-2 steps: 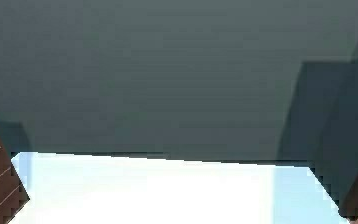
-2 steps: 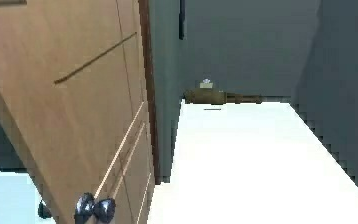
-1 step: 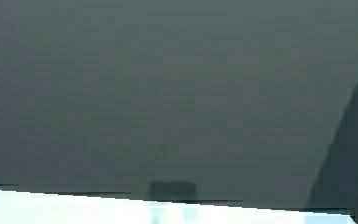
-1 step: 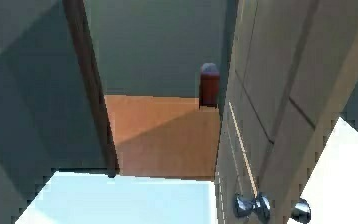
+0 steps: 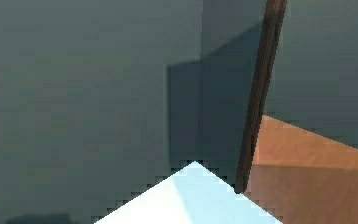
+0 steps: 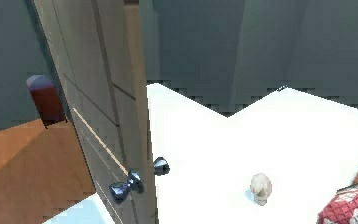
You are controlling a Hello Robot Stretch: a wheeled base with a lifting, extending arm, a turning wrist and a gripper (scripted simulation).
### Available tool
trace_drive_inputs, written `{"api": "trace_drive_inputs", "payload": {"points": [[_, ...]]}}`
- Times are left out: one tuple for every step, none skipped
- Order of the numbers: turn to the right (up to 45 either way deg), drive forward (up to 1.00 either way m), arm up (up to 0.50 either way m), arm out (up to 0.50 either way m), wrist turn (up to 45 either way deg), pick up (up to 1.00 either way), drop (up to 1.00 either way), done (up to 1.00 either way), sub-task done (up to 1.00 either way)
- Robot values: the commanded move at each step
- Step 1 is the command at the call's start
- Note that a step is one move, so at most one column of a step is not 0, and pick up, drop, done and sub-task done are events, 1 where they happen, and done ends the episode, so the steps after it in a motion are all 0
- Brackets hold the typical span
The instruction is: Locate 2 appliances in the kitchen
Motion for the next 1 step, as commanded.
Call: {"api": "trace_drive_inputs", "payload": {"points": [[3.0, 0.00, 0.00, 0.00, 0.0, 0.00, 0.00, 0.00, 0.00]]}}
